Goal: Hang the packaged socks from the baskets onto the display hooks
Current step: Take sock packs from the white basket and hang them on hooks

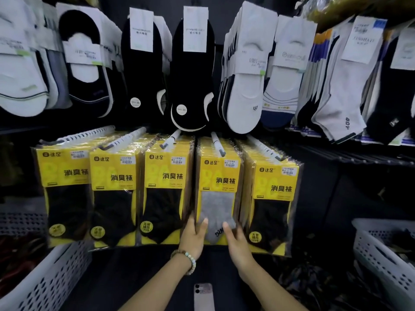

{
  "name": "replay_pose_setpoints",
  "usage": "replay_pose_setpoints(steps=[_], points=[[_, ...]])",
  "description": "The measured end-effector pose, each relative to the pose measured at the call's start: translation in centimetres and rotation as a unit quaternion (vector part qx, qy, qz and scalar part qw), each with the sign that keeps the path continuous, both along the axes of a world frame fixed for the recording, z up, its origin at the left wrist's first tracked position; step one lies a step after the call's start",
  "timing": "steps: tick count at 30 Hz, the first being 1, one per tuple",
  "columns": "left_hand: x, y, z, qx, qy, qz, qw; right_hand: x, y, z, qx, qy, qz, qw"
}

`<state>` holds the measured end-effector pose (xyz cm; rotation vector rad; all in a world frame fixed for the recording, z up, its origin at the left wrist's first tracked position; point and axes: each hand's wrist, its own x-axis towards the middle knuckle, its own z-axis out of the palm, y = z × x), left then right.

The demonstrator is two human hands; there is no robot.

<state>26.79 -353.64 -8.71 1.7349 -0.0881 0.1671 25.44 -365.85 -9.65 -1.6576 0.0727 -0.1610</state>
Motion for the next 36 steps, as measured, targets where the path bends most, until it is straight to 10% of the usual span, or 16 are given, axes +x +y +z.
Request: replay_pose_setpoints(steps=[14,22,36], points=[[-3.8,8.8,7.6,0.041,-0.169,0.183,0.968,-4.4,2.0,9.2,-0.132,-0.247,-0.050,0.959],[-3.0,11.0,7.8,0.114,-0.058,0.092,0.987,-2.7,8.5,9.8,-0.081,-0.089,0.110,0.987],[0.0,11.4,6.6,0.116,-0.074,0.036,0.990,1.0,10.8,6.9,-0.020,-0.046,0.053,0.997]])
